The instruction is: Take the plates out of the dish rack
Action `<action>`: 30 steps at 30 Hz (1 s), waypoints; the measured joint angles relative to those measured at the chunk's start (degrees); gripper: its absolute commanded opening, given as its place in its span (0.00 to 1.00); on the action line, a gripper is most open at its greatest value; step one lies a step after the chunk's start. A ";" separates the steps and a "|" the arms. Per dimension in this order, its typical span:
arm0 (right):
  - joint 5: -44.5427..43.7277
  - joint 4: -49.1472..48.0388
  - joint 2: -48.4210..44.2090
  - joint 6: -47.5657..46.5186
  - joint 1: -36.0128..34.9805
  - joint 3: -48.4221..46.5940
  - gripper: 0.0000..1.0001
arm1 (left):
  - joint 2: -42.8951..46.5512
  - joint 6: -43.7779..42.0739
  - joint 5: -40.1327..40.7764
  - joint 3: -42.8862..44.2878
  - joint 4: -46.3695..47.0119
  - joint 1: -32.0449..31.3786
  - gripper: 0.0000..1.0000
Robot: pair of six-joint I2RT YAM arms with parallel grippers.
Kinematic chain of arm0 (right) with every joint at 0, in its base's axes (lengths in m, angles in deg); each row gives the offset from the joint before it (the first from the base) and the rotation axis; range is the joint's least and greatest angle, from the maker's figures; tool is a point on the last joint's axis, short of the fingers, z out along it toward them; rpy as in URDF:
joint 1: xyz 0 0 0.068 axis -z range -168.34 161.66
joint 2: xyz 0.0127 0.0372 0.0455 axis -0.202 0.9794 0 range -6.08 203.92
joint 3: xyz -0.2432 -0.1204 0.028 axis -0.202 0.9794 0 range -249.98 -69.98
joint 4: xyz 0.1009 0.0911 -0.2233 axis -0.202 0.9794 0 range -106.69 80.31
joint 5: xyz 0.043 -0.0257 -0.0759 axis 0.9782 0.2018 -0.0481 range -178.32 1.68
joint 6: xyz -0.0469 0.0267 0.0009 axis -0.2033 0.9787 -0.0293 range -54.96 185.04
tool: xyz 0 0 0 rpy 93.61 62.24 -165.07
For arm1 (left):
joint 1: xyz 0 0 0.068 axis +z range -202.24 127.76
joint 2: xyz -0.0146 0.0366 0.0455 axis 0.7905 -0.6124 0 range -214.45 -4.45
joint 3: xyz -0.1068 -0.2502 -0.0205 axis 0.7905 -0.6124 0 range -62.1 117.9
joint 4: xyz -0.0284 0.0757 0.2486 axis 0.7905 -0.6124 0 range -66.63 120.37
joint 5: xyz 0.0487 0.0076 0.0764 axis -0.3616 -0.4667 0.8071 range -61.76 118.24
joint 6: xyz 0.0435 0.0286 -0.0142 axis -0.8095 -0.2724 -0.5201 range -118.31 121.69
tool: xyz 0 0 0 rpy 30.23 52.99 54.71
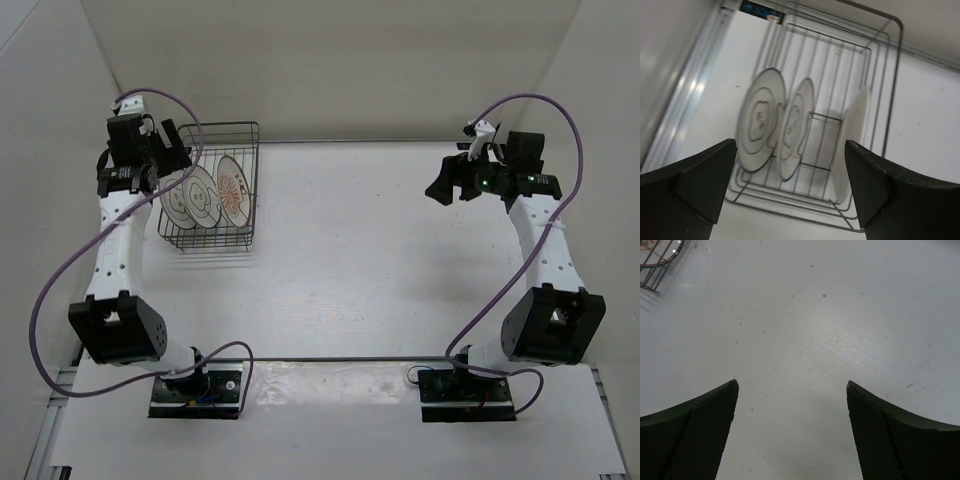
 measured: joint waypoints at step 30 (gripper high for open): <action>5.27 8.20 5.03 3.37 -1.46 -2.29 0.90 | -23.02 -5.44 8.63 10.43 -2.82 -17.49 0.67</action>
